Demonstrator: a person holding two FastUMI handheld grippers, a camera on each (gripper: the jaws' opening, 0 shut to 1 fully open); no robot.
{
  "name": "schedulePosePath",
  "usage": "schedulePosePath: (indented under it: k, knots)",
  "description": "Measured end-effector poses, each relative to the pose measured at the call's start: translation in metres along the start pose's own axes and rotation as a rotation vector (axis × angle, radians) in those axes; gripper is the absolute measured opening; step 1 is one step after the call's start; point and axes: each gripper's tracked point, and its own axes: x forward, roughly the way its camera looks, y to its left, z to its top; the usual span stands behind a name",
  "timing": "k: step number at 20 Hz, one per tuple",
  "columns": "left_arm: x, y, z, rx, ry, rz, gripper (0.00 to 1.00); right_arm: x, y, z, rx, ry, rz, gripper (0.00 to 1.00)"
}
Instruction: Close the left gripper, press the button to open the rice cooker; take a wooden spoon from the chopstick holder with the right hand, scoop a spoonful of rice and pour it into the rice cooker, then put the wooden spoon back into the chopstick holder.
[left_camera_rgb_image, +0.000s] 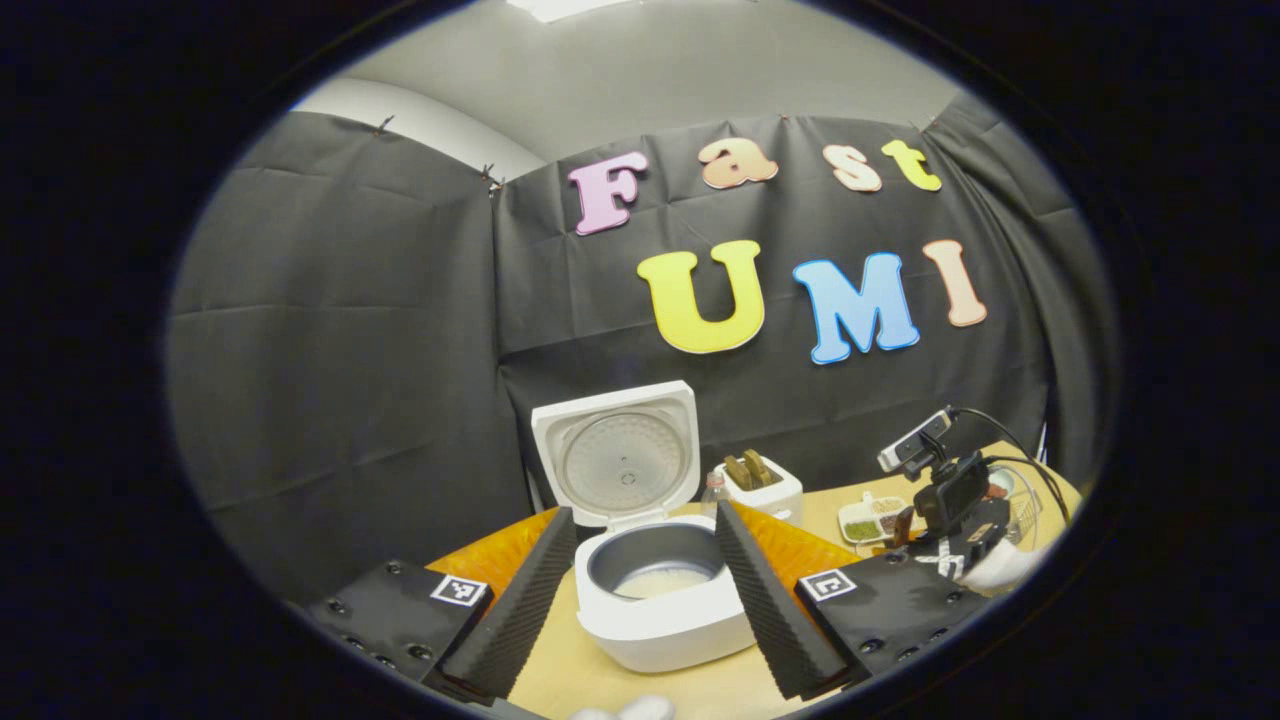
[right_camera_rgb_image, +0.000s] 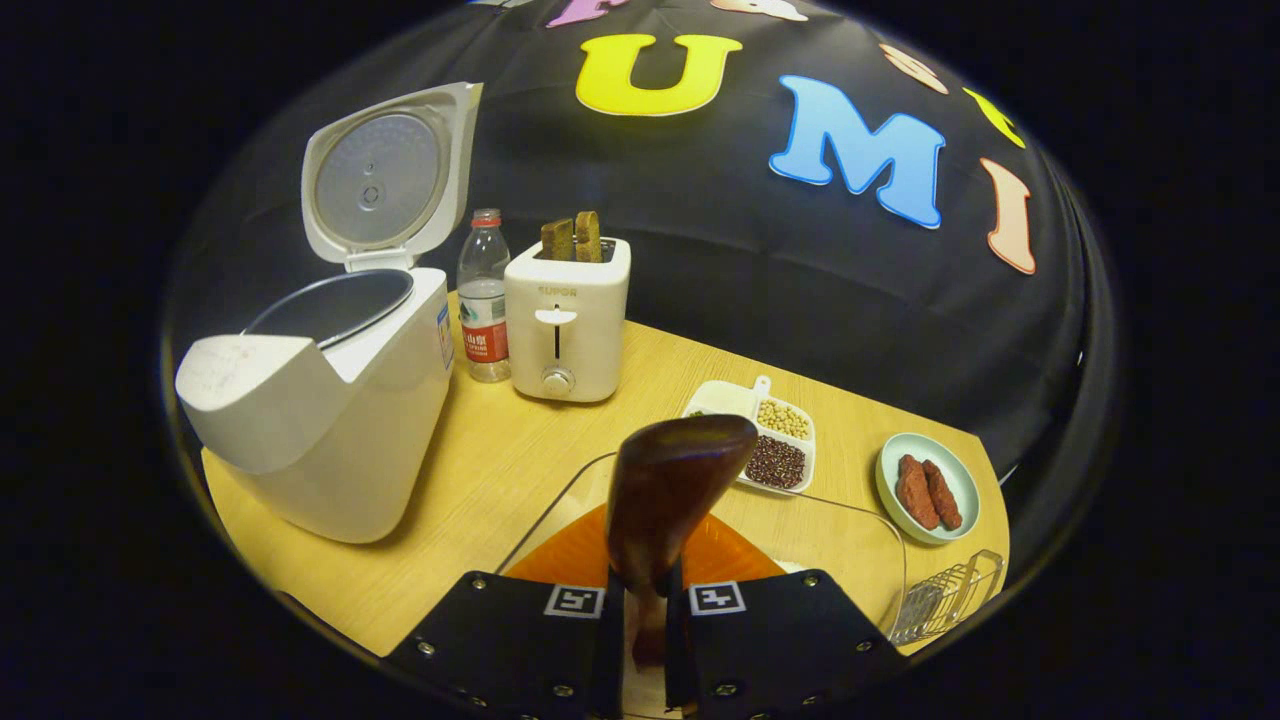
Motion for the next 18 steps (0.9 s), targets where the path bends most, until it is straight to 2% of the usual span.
schedulePosePath:
  k: [7,13,18]
  knots:
    - [0.001,-0.010,0.013,0.011,-0.006,-0.034,0.99,0.003,0.000,0.007,0.342,-0.022,0.094,0.17]
    - [0.002,-0.015,0.020,0.031,-0.007,-0.051,0.99,0.001,-0.031,0.003,0.798,-0.036,0.188,0.17]
    - [0.003,-0.025,0.033,0.040,-0.021,-0.070,0.97,-0.009,-0.063,0.010,0.975,-0.098,0.210,0.17]
